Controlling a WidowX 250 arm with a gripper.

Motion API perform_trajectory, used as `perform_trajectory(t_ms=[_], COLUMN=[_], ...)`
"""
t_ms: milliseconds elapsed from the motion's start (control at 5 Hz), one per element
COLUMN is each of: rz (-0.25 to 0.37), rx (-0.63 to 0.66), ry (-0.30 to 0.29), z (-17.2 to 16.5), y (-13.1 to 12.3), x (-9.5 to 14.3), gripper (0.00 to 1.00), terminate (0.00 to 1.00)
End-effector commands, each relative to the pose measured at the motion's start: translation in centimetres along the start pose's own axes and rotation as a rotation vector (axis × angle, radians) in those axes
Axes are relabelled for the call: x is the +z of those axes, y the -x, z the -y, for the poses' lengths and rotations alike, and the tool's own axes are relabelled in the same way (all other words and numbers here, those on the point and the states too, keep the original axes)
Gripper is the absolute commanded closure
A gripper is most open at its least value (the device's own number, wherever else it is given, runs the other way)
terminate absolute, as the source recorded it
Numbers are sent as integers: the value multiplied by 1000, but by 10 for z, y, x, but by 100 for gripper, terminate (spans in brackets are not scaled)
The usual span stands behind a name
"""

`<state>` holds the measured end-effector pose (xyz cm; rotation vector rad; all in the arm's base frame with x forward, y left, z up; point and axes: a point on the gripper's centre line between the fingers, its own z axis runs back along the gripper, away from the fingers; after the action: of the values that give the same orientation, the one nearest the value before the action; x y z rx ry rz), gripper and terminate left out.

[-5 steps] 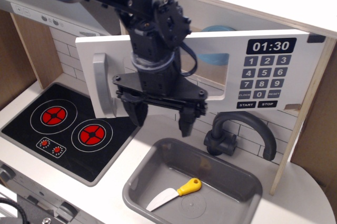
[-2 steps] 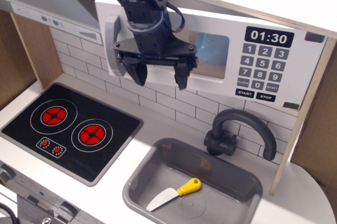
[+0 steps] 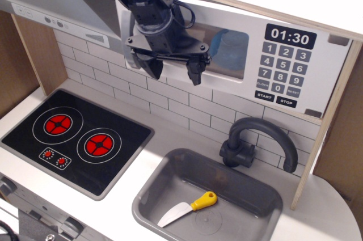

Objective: Close microwave

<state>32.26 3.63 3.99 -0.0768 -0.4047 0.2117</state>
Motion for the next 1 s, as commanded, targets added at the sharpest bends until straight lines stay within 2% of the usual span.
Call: perform_trajectory(t_ms=[0, 200, 400, 600, 800], rz=[75, 83, 121, 93, -9], rx=[20, 20, 16, 10, 2], ry=[3, 4, 11, -11, -54], z=[0, 0, -3, -10, -16], y=[-31, -34, -37, -24, -4], x=[9, 9, 5, 11, 25], gripper=[0, 0, 0, 0, 0], terminate=[0, 0, 0, 0, 0])
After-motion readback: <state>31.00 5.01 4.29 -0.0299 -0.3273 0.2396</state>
